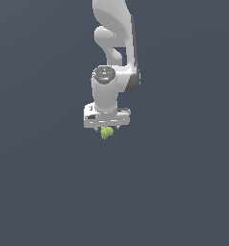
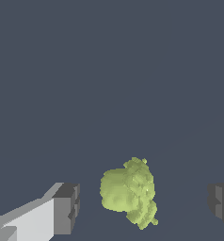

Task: Pick up the object and move it to a goal position.

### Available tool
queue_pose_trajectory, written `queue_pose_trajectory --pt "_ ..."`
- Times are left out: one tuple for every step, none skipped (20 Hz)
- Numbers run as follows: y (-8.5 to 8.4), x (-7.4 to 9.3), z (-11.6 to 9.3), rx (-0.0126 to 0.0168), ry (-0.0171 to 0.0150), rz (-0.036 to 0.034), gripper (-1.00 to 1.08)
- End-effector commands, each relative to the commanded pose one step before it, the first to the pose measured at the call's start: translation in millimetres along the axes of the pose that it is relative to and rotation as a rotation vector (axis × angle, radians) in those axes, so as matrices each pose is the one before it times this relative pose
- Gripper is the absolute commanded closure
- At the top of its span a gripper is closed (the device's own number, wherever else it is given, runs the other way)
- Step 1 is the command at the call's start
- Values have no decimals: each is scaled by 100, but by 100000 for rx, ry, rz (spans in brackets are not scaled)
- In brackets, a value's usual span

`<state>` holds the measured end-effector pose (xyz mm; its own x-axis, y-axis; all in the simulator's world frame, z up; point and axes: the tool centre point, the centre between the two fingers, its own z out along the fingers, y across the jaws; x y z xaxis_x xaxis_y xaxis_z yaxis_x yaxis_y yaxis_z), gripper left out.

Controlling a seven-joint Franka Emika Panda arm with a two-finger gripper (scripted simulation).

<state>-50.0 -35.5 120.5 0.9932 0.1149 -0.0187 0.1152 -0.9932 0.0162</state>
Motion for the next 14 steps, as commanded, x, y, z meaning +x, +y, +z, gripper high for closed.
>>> queue_pose_trajectory --pt "45 -1224 1065 539 571 -3722 -92" --pt "-4 -438 354 169 201 -1282 -92" --pt "-11 -409 320 148 186 -1176 -92" --pt "-15 -378 287 128 171 -1071 -92" --pt "-19 -345 255 110 156 -968 -92" --pt "-19 -312 225 93 139 -860 -92" --pt "-22 -277 196 79 124 -761 -92" --pt "-21 -242 167 66 107 -658 -92" --pt "-19 -206 140 54 91 -555 -92" --pt "-18 -169 114 43 75 -455 -92" --pt "-14 -132 88 32 58 -353 -92" --pt "-11 -94 62 23 42 -254 -92" --pt "-7 -57 37 13 25 -152 -92" --pt "-11 -16 11 6 11 -68 -92"
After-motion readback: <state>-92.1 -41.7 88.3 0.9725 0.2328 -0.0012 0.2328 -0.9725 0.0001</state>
